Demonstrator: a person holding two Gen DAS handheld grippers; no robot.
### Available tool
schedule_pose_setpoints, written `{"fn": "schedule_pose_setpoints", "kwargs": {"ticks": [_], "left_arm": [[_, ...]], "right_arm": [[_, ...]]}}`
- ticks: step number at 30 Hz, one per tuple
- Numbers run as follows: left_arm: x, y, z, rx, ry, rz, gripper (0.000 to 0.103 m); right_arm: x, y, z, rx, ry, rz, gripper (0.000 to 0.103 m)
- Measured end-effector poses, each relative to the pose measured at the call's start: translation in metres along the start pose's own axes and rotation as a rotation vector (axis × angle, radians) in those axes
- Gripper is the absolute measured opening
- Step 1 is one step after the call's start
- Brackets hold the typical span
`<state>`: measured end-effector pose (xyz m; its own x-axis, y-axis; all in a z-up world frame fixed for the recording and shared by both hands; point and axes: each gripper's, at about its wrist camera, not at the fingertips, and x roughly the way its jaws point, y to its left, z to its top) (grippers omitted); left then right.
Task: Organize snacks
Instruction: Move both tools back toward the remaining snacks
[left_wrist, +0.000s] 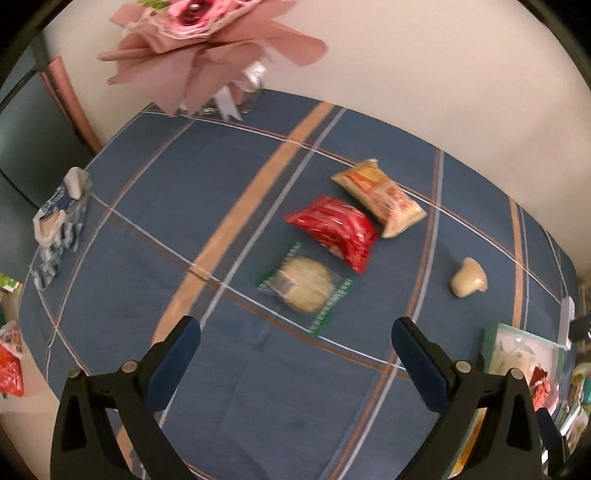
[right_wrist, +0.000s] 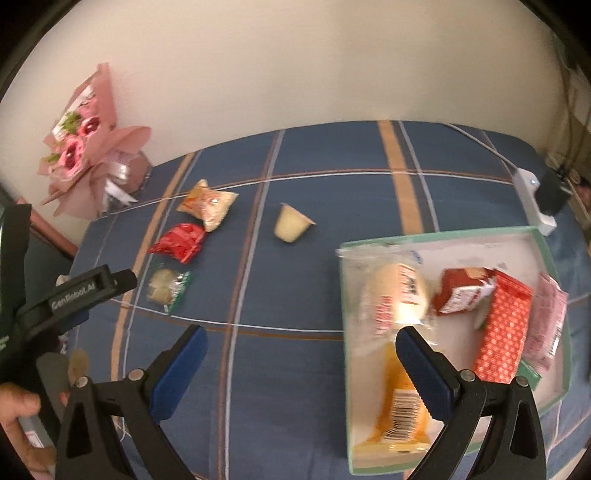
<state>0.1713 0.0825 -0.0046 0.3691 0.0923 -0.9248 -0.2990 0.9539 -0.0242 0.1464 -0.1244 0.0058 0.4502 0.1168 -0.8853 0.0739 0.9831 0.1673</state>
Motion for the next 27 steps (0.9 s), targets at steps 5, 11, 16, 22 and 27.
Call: {"fn": "schedule_pose_setpoints", "kwargs": {"ticks": [5,11,16,22,27], "left_arm": [[0.002,0.011,0.003,-0.012,0.003,-0.008,0.103],[0.026,0.008,0.005,-0.019,0.071,-0.051,0.103],[0.045,0.009,0.007,-0.039,0.121,-0.068,0.103],[0.061,0.016,0.012,-0.099,0.149,-0.108,0.103],[0.074,0.023,0.019,-0.143,0.151,-0.156,0.103]], "right_arm": [[0.015,0.007,0.002,0.009,0.02,0.045,0.103],[0.017,0.018,0.014,-0.025,-0.017,0.029,0.103],[0.018,0.021,0.026,-0.017,-0.048,0.024,0.103],[0.027,0.023,0.033,-0.018,-0.046,-0.007,0.101],[0.037,0.021,0.041,0.024,-0.035,0.004,0.09]]}}
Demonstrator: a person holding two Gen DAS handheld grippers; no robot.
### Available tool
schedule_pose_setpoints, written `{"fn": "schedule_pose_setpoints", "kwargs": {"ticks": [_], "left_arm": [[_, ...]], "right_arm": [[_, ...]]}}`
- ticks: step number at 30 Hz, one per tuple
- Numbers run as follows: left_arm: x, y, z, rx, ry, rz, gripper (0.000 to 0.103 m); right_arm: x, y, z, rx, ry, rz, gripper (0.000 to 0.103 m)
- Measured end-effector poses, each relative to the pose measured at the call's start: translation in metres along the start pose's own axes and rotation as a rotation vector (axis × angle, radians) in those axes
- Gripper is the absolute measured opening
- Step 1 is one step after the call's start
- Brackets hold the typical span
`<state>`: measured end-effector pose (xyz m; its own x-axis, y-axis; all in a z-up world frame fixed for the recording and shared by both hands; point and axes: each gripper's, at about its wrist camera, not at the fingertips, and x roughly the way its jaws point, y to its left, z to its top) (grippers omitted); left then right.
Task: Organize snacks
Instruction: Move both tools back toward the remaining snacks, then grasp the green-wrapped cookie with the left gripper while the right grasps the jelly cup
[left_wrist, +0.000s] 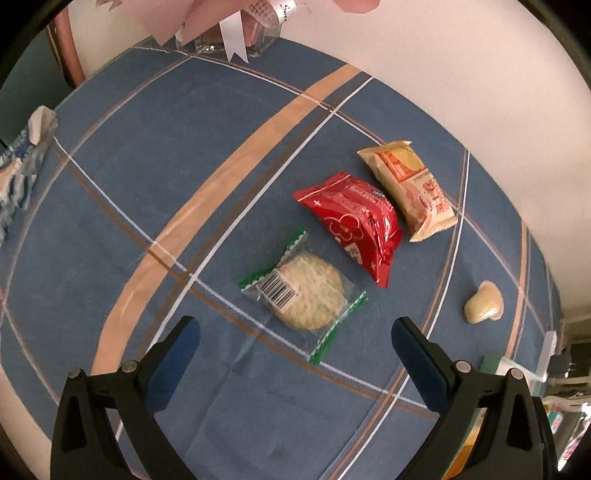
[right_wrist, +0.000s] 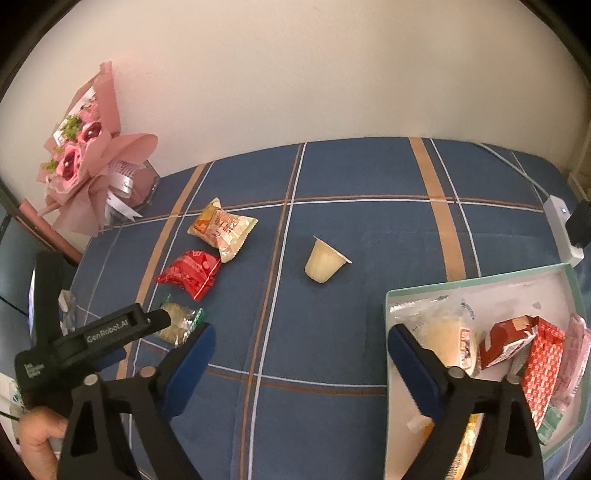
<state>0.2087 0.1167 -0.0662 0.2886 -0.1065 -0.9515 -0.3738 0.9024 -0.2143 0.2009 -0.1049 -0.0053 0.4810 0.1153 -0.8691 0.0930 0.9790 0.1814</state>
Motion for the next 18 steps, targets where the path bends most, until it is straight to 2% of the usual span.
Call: {"fn": "schedule_pose_setpoints", "kwargs": {"ticks": [7,9,12,18], "left_arm": [[0.019,0.004,0.01,-0.036,0.009,-0.069,0.102],[0.026,0.003,0.013,-0.035,0.01,-0.072,0.1],[0.035,0.001,0.016,-0.032,0.008,-0.069,0.091],[0.044,-0.003,0.021,-0.017,-0.023,-0.06,0.085]], "right_arm": [[0.02,0.006,0.005,-0.007,0.03,0.005,0.069],[0.028,0.009,0.005,-0.01,0.041,0.009,0.067],[0.035,0.014,0.004,-0.031,0.054,0.01,0.064],[0.046,0.015,0.004,-0.037,0.068,0.019,0.062]]}}
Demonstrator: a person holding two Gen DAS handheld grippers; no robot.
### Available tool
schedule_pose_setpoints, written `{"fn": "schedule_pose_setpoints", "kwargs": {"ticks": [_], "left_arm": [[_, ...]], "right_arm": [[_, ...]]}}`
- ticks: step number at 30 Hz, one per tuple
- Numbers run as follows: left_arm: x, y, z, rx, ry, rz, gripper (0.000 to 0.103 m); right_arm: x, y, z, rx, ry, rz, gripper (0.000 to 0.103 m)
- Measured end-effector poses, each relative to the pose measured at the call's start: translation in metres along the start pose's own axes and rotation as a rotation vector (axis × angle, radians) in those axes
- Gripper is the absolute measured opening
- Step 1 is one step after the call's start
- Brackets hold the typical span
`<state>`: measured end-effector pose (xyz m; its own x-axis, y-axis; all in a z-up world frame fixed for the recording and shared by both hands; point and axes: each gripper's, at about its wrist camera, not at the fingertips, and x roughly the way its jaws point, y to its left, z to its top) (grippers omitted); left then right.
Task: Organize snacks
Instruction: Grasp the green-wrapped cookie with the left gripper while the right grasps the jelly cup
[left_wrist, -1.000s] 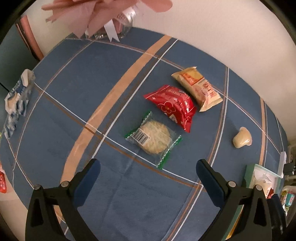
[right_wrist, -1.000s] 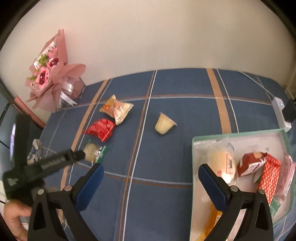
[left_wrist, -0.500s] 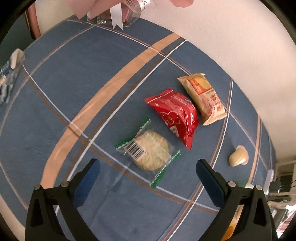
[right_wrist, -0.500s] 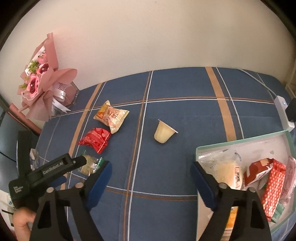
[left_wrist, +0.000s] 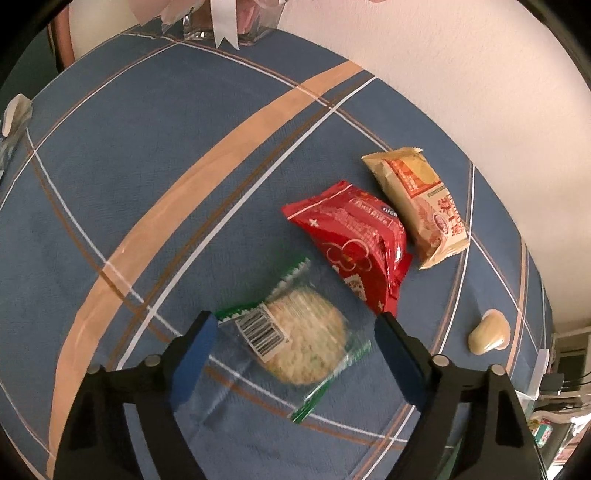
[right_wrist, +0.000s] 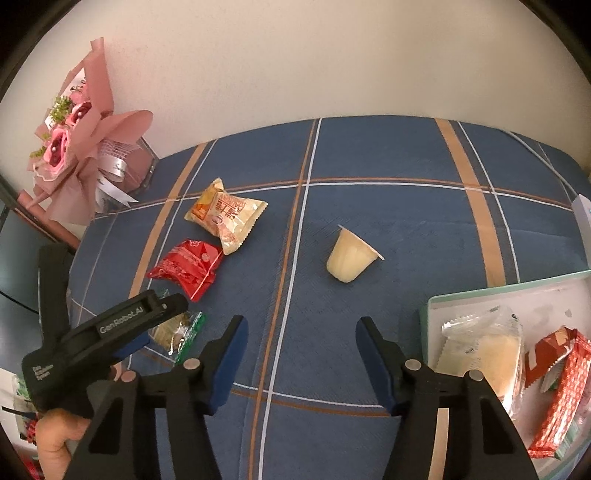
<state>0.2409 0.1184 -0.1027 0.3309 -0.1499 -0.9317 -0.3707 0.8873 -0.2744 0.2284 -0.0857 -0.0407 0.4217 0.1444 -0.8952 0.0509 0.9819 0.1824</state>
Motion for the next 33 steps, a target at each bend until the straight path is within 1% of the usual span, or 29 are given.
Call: {"fn": "schedule_pose_setpoints", "kwargs": {"ticks": [3,6,8,10,12,14,16,19,21,25,27,30,33], "left_arm": [[0.002,-0.005,0.003,0.017,-0.013,-0.012,0.082],[0.003,-0.011,0.004,0.039,-0.015,-0.023,0.074],[0.004,-0.016,0.003,0.058,-0.007,-0.022,0.074],[0.006,-0.023,0.002,0.088,0.002,-0.003,0.074],[0.01,-0.033,0.0,0.113,0.016,0.017,0.074],[0.018,-0.041,-0.002,0.129,0.038,0.04,0.074],[0.018,-0.045,-0.001,0.142,0.042,0.056,0.074],[0.024,-0.049,-0.003,0.141,0.054,0.062,0.074],[0.028,-0.052,0.0,0.142,0.06,0.06,0.074],[0.023,-0.047,-0.006,0.129,0.066,0.049,0.074],[0.025,-0.048,-0.005,0.13,0.066,0.051,0.074],[0.016,-0.042,-0.005,0.134,0.065,0.058,0.074],[0.015,-0.043,-0.004,0.132,0.063,0.061,0.074]], "right_arm": [[0.003,-0.002,0.002,0.007,0.002,0.0,0.062],[0.006,-0.005,0.003,0.022,0.001,0.01,0.062],[0.007,-0.008,0.004,0.029,0.0,0.014,0.062],[0.009,-0.01,0.006,0.035,-0.004,0.012,0.061],[0.013,-0.013,0.009,0.042,-0.005,-0.003,0.058],[0.018,-0.016,0.013,0.047,0.006,-0.017,0.057],[0.023,-0.019,0.019,0.056,0.014,-0.03,0.057],[0.03,-0.022,0.031,0.068,0.023,-0.061,0.057],[0.036,-0.027,0.04,0.101,0.031,-0.071,0.057],[0.048,-0.034,0.053,0.14,0.056,-0.088,0.057],[0.056,-0.037,0.058,0.163,0.076,-0.093,0.057],[0.067,-0.044,0.062,0.21,0.103,-0.082,0.057],[0.076,-0.047,0.066,0.222,0.119,-0.104,0.057]]}}
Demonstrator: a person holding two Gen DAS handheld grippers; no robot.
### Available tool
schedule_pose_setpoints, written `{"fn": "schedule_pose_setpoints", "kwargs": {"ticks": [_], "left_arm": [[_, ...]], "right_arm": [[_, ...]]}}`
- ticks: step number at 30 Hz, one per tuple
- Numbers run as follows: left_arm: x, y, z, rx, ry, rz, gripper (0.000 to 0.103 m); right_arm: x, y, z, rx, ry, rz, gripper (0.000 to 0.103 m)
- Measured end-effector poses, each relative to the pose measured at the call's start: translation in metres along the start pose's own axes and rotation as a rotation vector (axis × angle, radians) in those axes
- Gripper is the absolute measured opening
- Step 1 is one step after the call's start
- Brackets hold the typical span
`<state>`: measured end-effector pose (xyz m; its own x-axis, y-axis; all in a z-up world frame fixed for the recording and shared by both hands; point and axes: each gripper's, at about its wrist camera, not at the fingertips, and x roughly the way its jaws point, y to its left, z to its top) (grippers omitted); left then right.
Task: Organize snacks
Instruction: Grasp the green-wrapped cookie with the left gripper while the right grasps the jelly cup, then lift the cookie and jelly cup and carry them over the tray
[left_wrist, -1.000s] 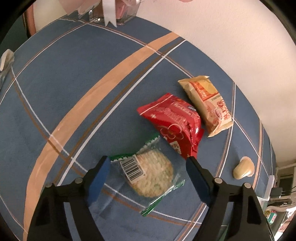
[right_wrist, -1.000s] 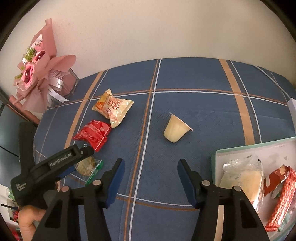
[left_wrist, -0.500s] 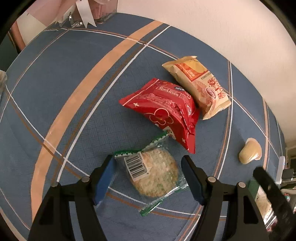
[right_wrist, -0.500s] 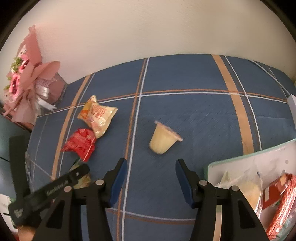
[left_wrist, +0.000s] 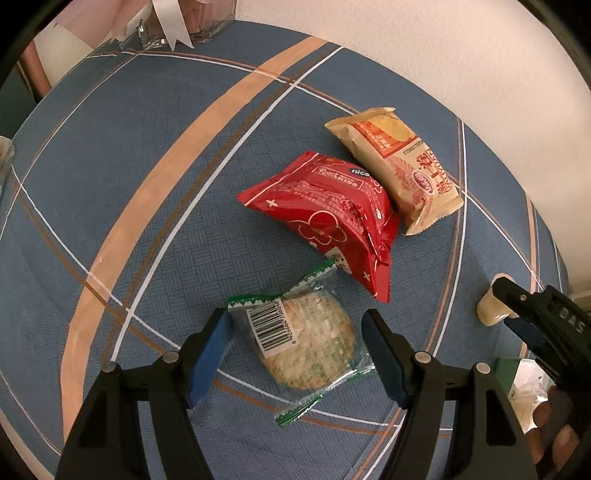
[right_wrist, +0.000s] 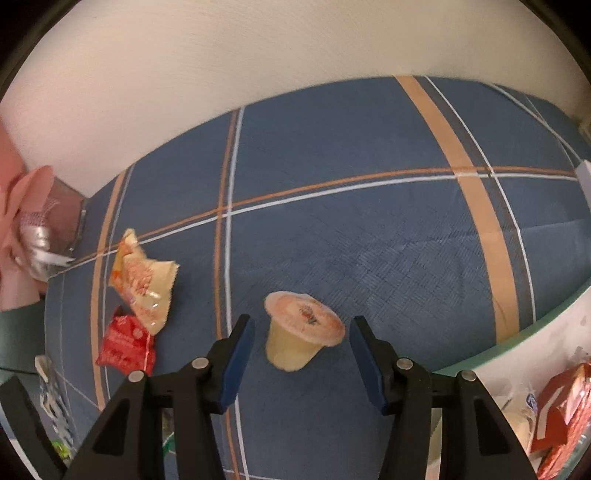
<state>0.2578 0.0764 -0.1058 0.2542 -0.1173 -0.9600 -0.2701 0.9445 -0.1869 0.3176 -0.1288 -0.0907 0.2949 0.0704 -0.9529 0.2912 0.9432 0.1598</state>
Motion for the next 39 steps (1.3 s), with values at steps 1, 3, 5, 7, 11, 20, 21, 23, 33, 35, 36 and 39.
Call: {"fn": "schedule_pose_setpoints", "kwargs": {"ticks": [1,3,5,7,11,20,21,23,33,35,36,39], "left_arm": [[0.001,-0.001,0.0,0.0,0.0,0.001,0.074],[0.002,-0.002,0.001,0.001,0.0,0.003,0.074],[0.002,-0.003,0.001,0.002,0.0,0.004,0.074],[0.003,-0.004,0.002,0.002,0.0,0.006,0.074],[0.004,-0.005,0.002,0.002,-0.002,0.008,0.074],[0.003,-0.002,0.004,-0.011,-0.007,0.02,0.062],[0.003,-0.001,0.005,-0.016,-0.008,0.021,0.06],[0.002,0.001,0.005,-0.021,-0.011,0.02,0.057],[-0.007,0.009,-0.001,-0.056,-0.006,0.002,0.052],[-0.011,0.009,-0.004,-0.057,-0.01,0.006,0.052],[-0.013,0.008,-0.006,-0.054,-0.011,0.006,0.052],[-0.018,0.004,-0.011,-0.044,-0.01,-0.004,0.052]], "right_arm": [[0.002,0.0,0.002,-0.004,0.0,-0.009,0.057],[0.007,0.002,0.005,-0.01,0.001,-0.015,0.057],[0.013,0.004,0.006,0.0,0.007,-0.007,0.055],[0.018,0.001,0.009,0.008,0.009,-0.002,0.049],[0.021,0.004,0.013,0.002,-0.003,-0.009,0.047],[0.016,-0.009,0.016,0.031,-0.011,0.02,0.045],[0.015,-0.011,0.014,0.032,-0.011,0.021,0.045],[0.013,-0.012,0.011,0.029,-0.009,0.02,0.045],[0.0,-0.009,-0.01,0.004,0.018,0.032,0.045],[-0.004,-0.008,-0.014,-0.002,0.021,0.04,0.045],[-0.006,-0.008,-0.018,-0.006,0.021,0.044,0.045],[-0.013,-0.006,-0.031,-0.021,0.026,0.049,0.045]]}}
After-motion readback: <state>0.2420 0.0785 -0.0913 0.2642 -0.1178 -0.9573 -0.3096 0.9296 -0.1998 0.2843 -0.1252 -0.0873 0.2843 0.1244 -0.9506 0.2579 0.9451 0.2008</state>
